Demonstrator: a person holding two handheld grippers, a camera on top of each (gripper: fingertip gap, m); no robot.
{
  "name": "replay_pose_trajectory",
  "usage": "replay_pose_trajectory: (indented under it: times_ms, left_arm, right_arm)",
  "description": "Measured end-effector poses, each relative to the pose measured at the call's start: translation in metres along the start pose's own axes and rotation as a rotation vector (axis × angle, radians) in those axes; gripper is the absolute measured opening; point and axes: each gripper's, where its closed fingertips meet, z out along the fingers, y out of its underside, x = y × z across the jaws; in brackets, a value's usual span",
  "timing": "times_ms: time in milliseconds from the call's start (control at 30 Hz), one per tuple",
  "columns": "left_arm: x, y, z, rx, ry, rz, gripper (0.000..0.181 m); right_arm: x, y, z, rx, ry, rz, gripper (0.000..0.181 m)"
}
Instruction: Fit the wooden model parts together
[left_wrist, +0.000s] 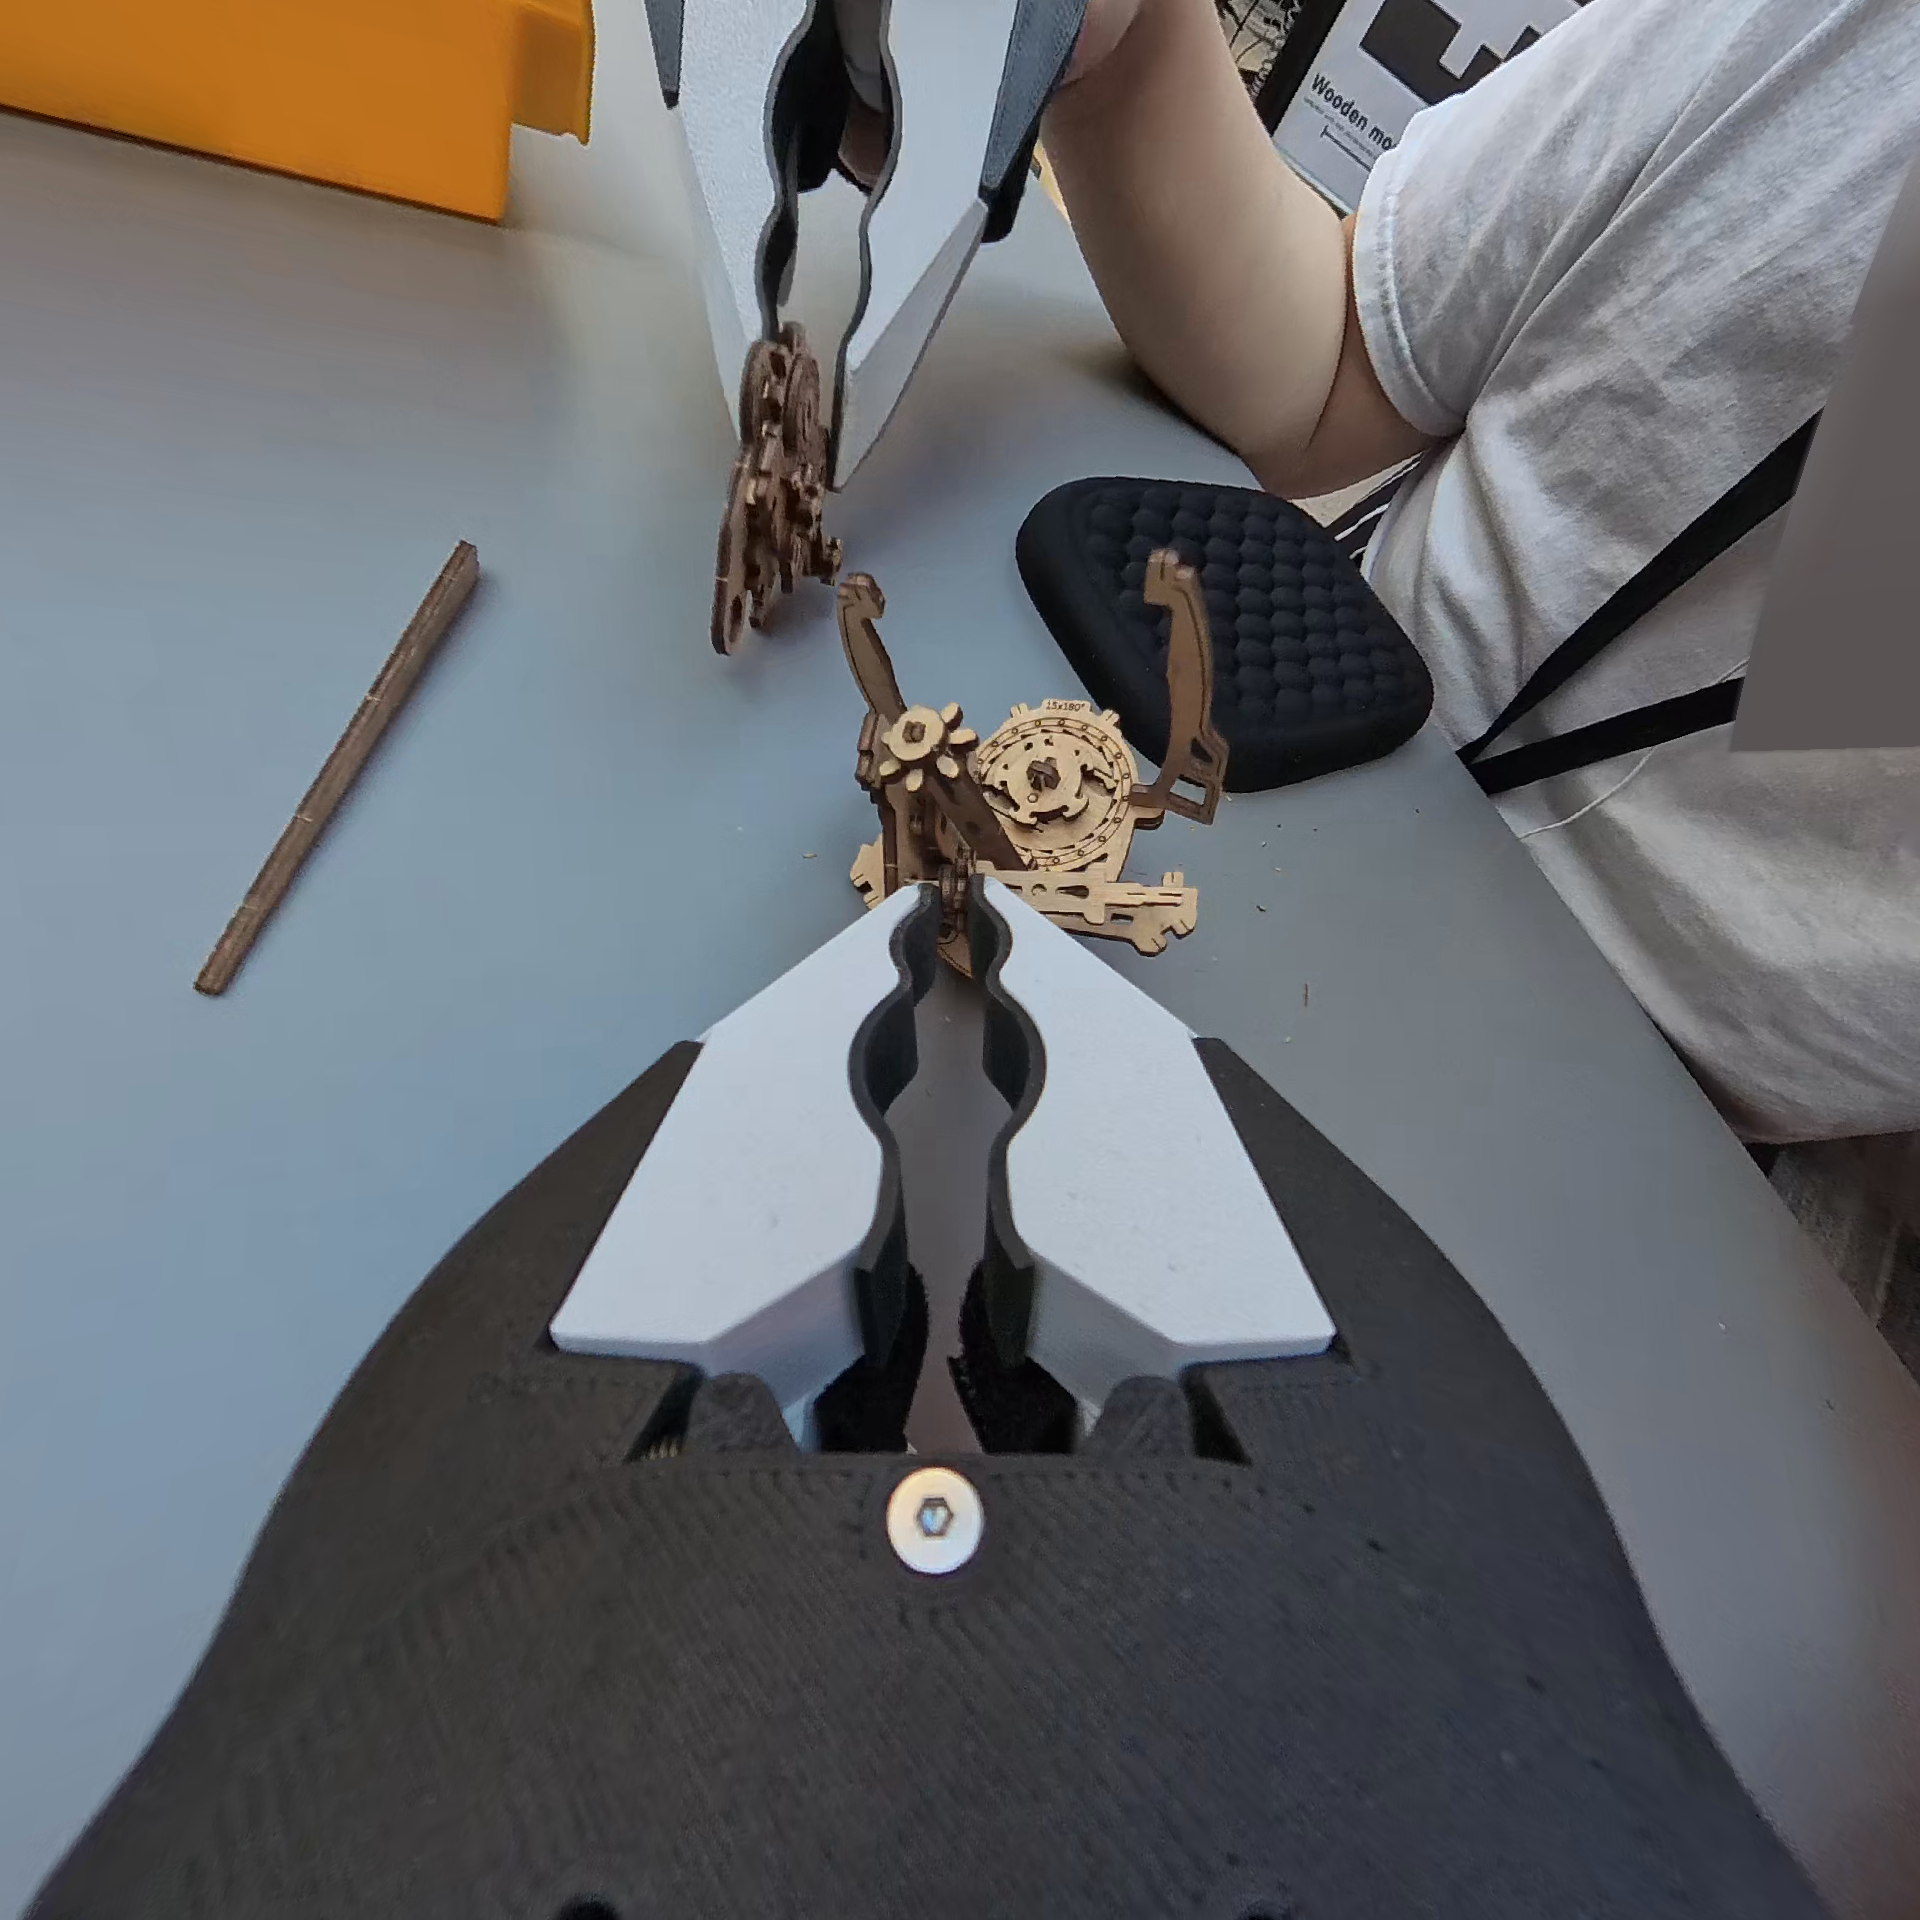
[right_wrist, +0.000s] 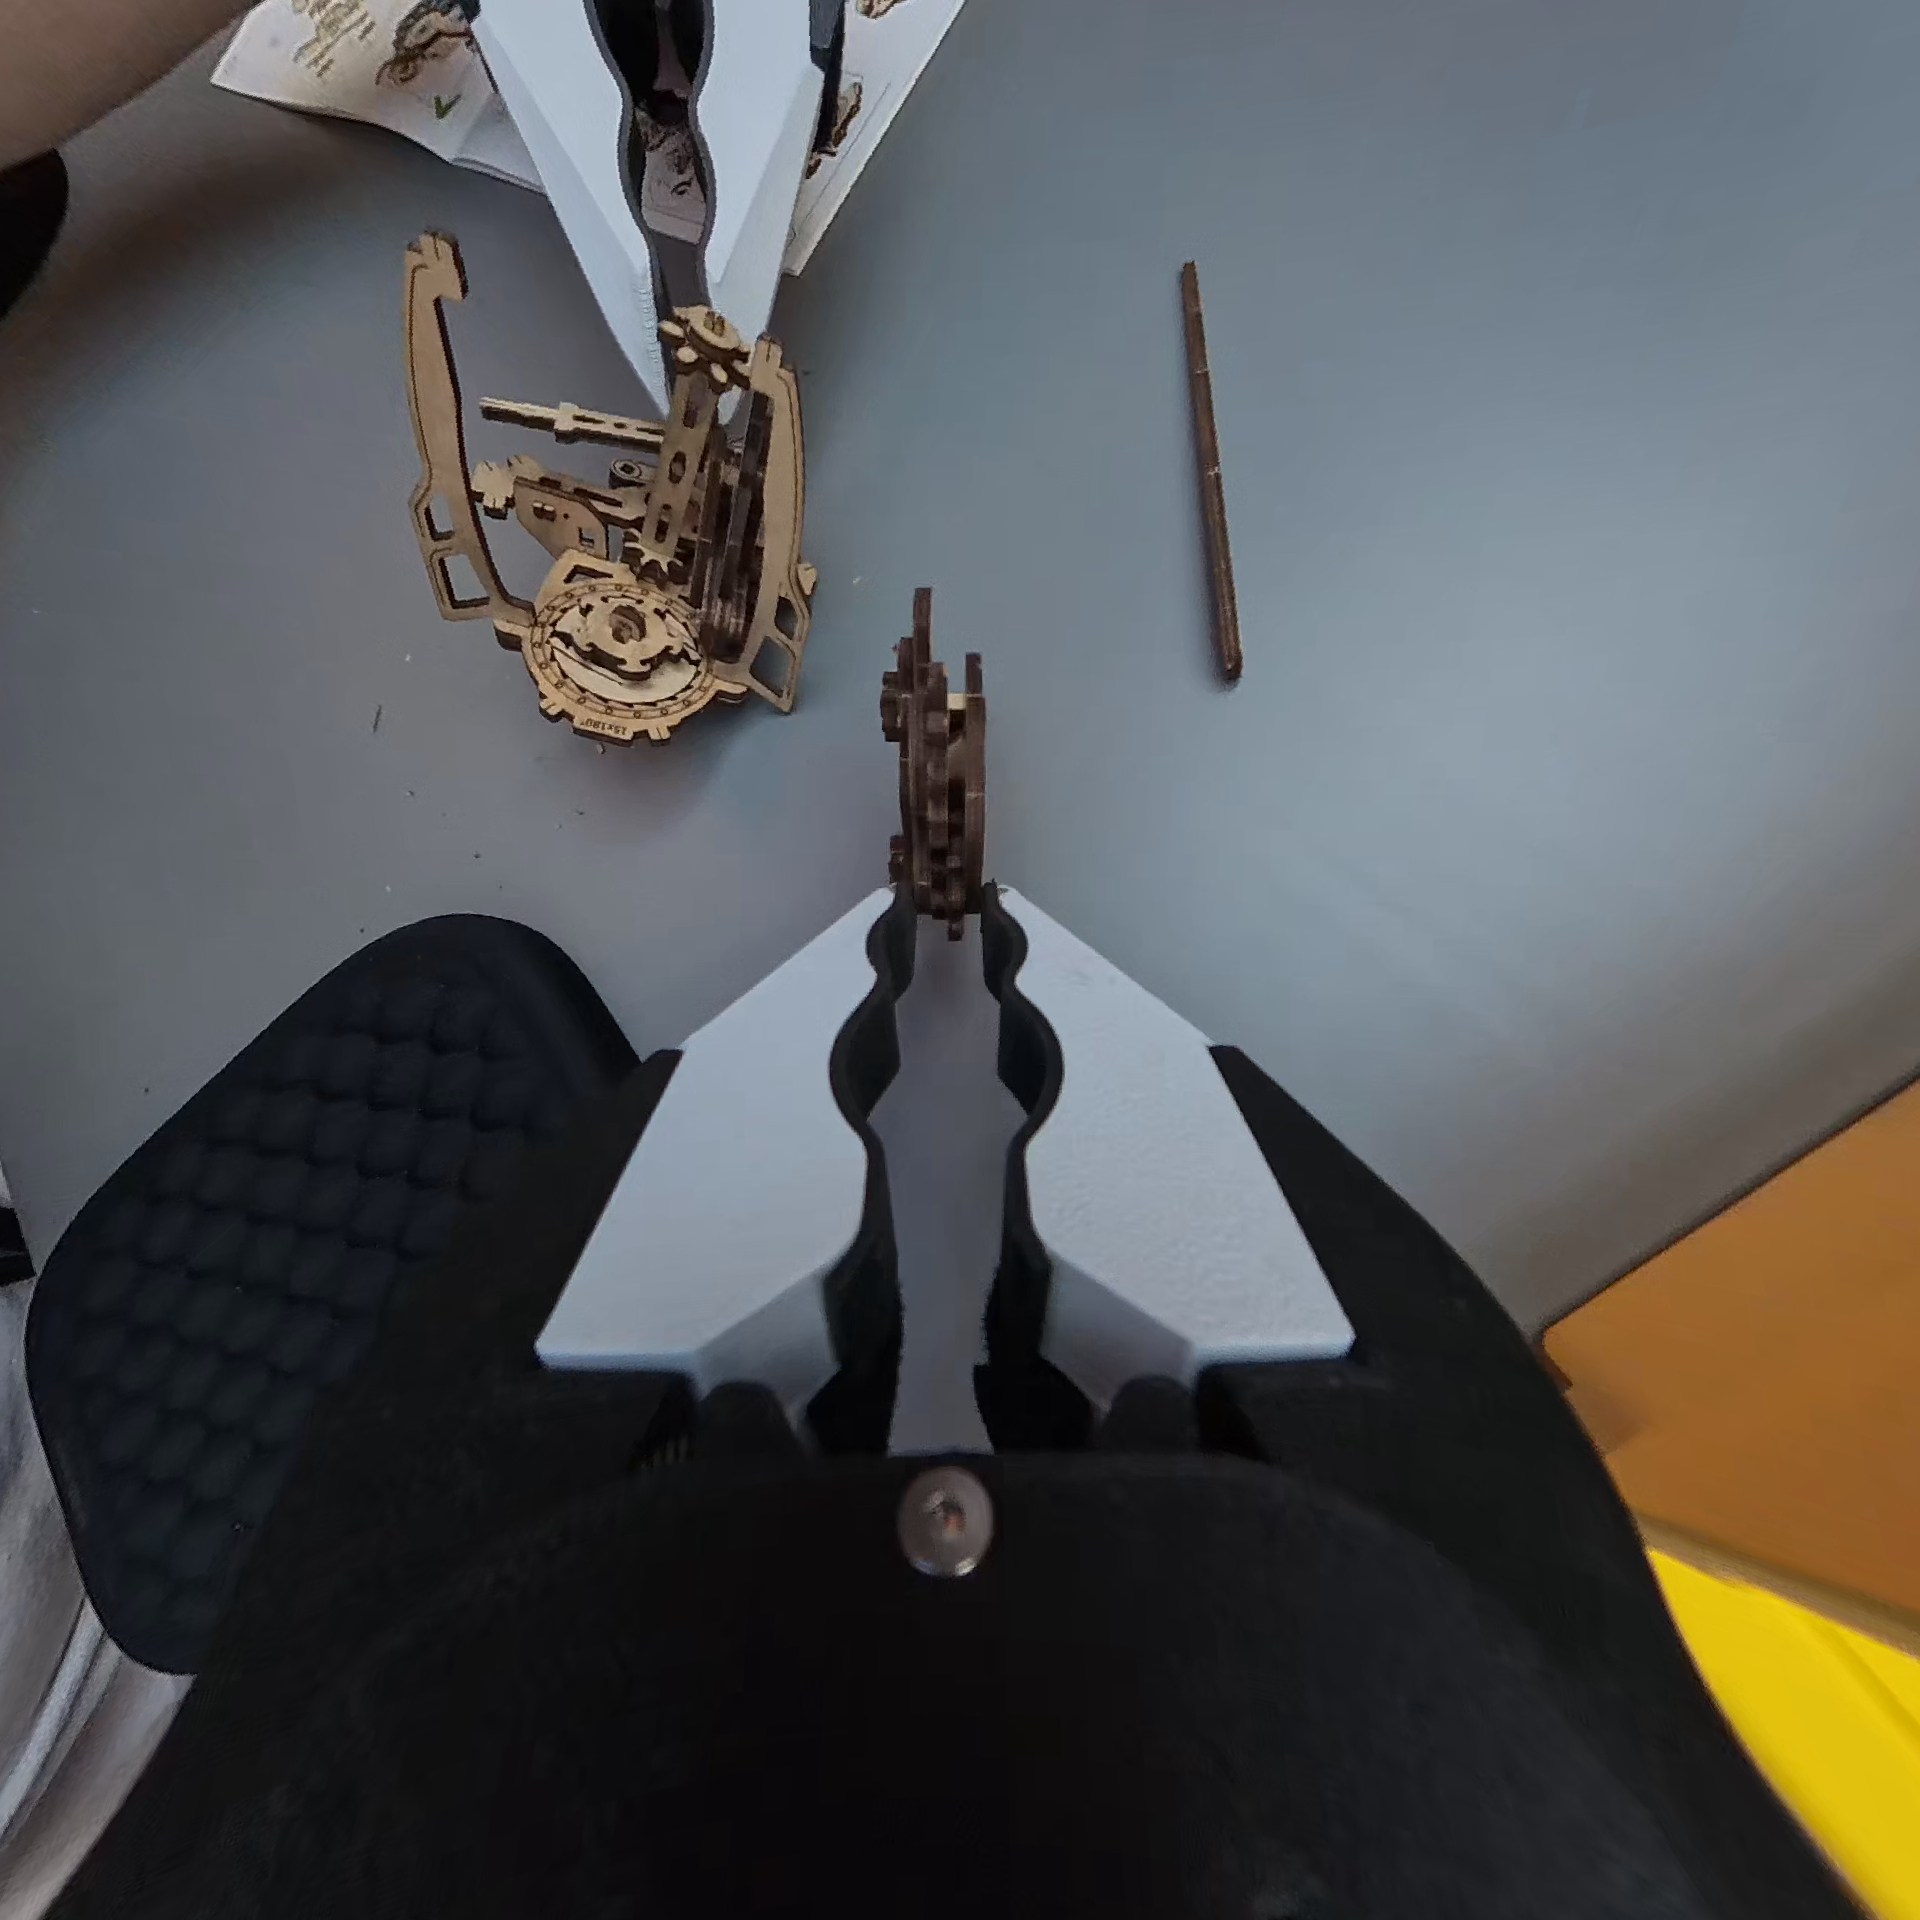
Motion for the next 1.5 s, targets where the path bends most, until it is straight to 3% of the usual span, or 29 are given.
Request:
replay_pose_trajectory:
  times_ms: [67, 333, 400, 467, 533, 667, 833, 1100, 1500]
  left_arm:
    - [-0.002, 0.000, 0.000, -0.002, -0.010, 0.001, 0.003]
    - [-0.003, 0.002, 0.001, -0.016, -0.041, 0.026, 0.003]
    - [-0.003, 0.002, 0.002, -0.020, -0.042, 0.031, 0.003]
    - [-0.003, 0.002, 0.002, -0.022, -0.047, 0.045, 0.003]
    - [-0.003, 0.002, 0.001, -0.023, -0.052, 0.067, 0.003]
    - [-0.003, 0.000, 0.001, -0.013, -0.048, 0.082, 0.003]
    - [-0.004, 0.001, 0.001, -0.028, -0.043, 0.093, 0.003]
    - [-0.007, -0.001, 0.002, -0.030, -0.038, 0.105, 0.003]
    - [-0.001, -0.006, 0.006, -0.029, -0.009, 0.193, 0.003]
  right_arm:
    - [0.006, -0.003, -0.001, 0.008, 0.054, -0.036, 0.028]
    - [-0.001, -0.061, -0.030, 0.280, 0.197, -0.246, 0.030]
    - [-0.020, -0.074, -0.026, 0.316, 0.085, -0.286, 0.035]
    - [-0.036, -0.072, -0.010, 0.230, -0.062, -0.277, 0.049]
    - [-0.038, -0.065, 0.007, 0.116, -0.137, -0.291, 0.058]
    - [-0.034, -0.065, 0.035, 0.028, -0.228, -0.232, 0.066]
    - [-0.045, -0.064, 0.051, -0.055, -0.382, -0.109, 0.049]
    - [-0.048, -0.055, 0.066, -0.158, -0.463, -0.124, 0.019]
    - [-0.056, -0.052, 0.063, -0.119, -0.560, -0.203, 0.017]
